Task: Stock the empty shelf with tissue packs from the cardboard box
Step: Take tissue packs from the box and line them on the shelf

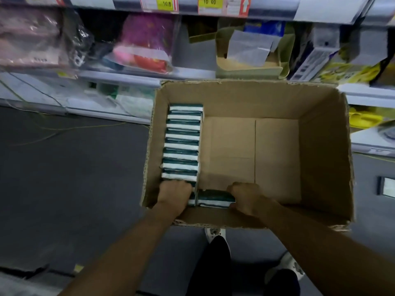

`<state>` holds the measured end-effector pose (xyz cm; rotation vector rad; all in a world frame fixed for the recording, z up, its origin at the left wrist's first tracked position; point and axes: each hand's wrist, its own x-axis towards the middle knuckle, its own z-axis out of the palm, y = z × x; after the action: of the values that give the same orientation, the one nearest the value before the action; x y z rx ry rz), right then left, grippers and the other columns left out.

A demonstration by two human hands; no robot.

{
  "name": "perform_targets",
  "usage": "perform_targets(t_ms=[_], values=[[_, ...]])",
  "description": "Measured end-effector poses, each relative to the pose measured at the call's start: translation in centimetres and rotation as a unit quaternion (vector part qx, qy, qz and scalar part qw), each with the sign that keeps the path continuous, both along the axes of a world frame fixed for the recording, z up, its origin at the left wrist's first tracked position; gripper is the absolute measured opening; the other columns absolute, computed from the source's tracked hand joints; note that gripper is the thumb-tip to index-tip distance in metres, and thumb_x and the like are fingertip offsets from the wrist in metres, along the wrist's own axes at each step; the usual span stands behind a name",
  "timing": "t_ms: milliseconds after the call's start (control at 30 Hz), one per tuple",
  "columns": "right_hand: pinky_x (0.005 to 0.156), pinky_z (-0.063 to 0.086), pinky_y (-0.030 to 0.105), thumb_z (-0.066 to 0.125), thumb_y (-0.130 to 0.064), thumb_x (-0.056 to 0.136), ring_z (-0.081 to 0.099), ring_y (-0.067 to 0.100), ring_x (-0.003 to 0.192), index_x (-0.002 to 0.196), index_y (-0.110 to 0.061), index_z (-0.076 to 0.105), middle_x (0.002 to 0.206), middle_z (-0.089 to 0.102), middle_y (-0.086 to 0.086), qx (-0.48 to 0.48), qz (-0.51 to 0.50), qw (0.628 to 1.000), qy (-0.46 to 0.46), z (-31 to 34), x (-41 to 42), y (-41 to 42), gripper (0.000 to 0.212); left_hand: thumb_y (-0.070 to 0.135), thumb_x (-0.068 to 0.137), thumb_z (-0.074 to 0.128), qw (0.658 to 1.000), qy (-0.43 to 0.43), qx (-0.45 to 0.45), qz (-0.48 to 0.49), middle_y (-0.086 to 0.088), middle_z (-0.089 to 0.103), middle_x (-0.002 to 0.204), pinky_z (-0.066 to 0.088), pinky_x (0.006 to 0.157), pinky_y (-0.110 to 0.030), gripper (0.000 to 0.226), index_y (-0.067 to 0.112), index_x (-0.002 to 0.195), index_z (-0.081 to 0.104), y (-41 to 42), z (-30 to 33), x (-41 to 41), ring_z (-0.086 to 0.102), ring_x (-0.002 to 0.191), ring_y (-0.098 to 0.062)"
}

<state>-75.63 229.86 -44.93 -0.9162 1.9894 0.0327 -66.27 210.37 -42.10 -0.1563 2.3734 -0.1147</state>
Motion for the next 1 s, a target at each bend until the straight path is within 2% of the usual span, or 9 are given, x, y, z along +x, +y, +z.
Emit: perform_targets(t_ms=[267, 400, 467, 567, 667, 767, 867, 933, 1000], values=[[0.087, 0.049, 0.032, 0.055, -0.026, 0.095, 0.057, 0.022, 0.103, 0.12, -0.017, 0.06, 0.116, 0.061, 0.006, -0.003, -0.063, 0.998, 0.008, -0.3, 0.4, 0.2, 0.027, 0.022, 0.095, 0.059, 0.992, -0.039, -0.001, -0.118, -0.006, 0.057, 0.125, 0.049, 0.088, -0.039, 0.026, 0.015, 0.119, 0.064, -0.5, -1.1, -0.6, 0.053, 0.118, -0.025], [0.07, 0.044, 0.024, 0.066, -0.027, 0.087, 0.055, 0.013, 0.088, 0.106, -0.02, 0.064, 0.105, 0.063, 0.001, -0.024, -0.176, 0.984, -0.017, 1.6, -0.8, 2.5, 0.02, 0.044, 0.085, 0.066, 0.996, 0.031, 0.075, -0.021, 0.0, 0.055, 0.116, 0.045, 0.093, -0.035, 0.032, 0.021, 0.108, 0.068, -1.3, 0.9, -0.3, 0.05, 0.111, -0.019], [0.061, 0.047, 0.023, 0.069, -0.019, 0.086, 0.06, 0.012, 0.075, 0.101, -0.016, 0.065, 0.094, 0.067, 0.004, -0.051, -0.296, 0.952, -0.061, 3.5, -1.7, 4.2, 0.016, 0.051, 0.078, 0.063, 0.981, 0.076, 0.156, 0.084, 0.003, 0.053, 0.105, 0.043, 0.09, -0.034, 0.03, 0.024, 0.091, 0.066, -1.3, 2.3, -0.2, 0.052, 0.102, -0.017], [0.058, 0.058, 0.03, 0.065, -0.005, 0.09, 0.07, 0.024, 0.064, 0.1, -0.001, 0.062, 0.079, 0.069, 0.018, -0.111, -0.468, 0.86, -0.168, 7.4, -3.2, 6.9, 0.011, 0.043, 0.08, 0.056, 0.912, 0.14, 0.262, 0.285, 0.0, 0.053, 0.082, 0.039, 0.066, -0.031, 0.025, 0.018, 0.078, 0.049, 0.2, 5.2, -0.8, 0.055, 0.08, -0.021], [0.053, 0.058, 0.036, 0.062, 0.002, 0.09, 0.069, 0.034, 0.067, 0.098, 0.012, 0.057, 0.086, 0.067, 0.026, -0.195, -0.539, 0.805, -0.155, 11.0, -4.3, 10.0, 0.014, 0.021, 0.096, 0.054, 0.833, 0.197, 0.32, 0.406, -0.006, 0.05, 0.078, 0.033, 0.06, -0.033, 0.014, 0.012, 0.091, 0.045, 3.3, 8.4, -2.4, 0.046, 0.069, -0.019], [0.05, 0.053, 0.039, 0.062, 0.006, 0.086, 0.067, 0.038, 0.062, 0.084, 0.003, 0.053, 0.083, 0.064, 0.029, -0.28, -0.556, 0.777, -0.09, 14.4, -5.0, 13.2, 0.009, 0.01, 0.099, 0.046, 0.769, 0.252, 0.39, 0.441, -0.009, 0.058, 0.096, 0.045, 0.066, -0.032, 0.031, 0.02, 0.128, 0.044, 7.6, 11.7, -4.5, 0.057, 0.077, -0.025], [0.05, 0.057, 0.046, 0.064, 0.001, 0.083, 0.068, 0.039, 0.062, 0.082, -0.003, 0.054, 0.083, 0.065, 0.023, -0.35, -0.53, 0.772, -0.002, 18.2, -5.3, 17.1, 0.011, -0.001, 0.097, 0.045, 0.717, 0.295, 0.454, 0.439, 0.001, 0.057, 0.131, 0.051, 0.094, -0.037, 0.045, 0.036, 0.118, 0.058, 12.5, 14.7, -6.8, 0.06, 0.11, -0.021], [0.057, 0.057, 0.051, 0.064, -0.002, 0.083, 0.069, 0.034, 0.065, 0.083, -0.012, 0.055, 0.091, 0.068, 0.016, -0.391, -0.494, 0.776, 0.041, 20.9, -5.4, 20.0, 0.014, -0.004, 0.096, 0.044, 0.691, 0.291, 0.48, 0.455, -0.005, 0.064, 0.125, 0.052, 0.078, -0.025, 0.046, 0.036, 0.103, 0.066, 16.3, 17.5, -8.2, 0.063, 0.092, -0.014], [0.065, 0.058, 0.044, 0.066, -0.002, 0.083, 0.069, 0.027, 0.074, 0.086, -0.019, 0.053, 0.107, 0.067, 0.005, -0.429, -0.455, 0.774, 0.098, 23.3, -5.4, 23.2, 0.022, -0.005, 0.097, 0.042, 0.663, 0.285, 0.507, 0.471, -0.006, 0.07, 0.109, 0.049, 0.055, -0.016, 0.042, 0.028, 0.107, 0.066, 20.3, 20.2, -9.3, 0.061, 0.073, -0.012]])
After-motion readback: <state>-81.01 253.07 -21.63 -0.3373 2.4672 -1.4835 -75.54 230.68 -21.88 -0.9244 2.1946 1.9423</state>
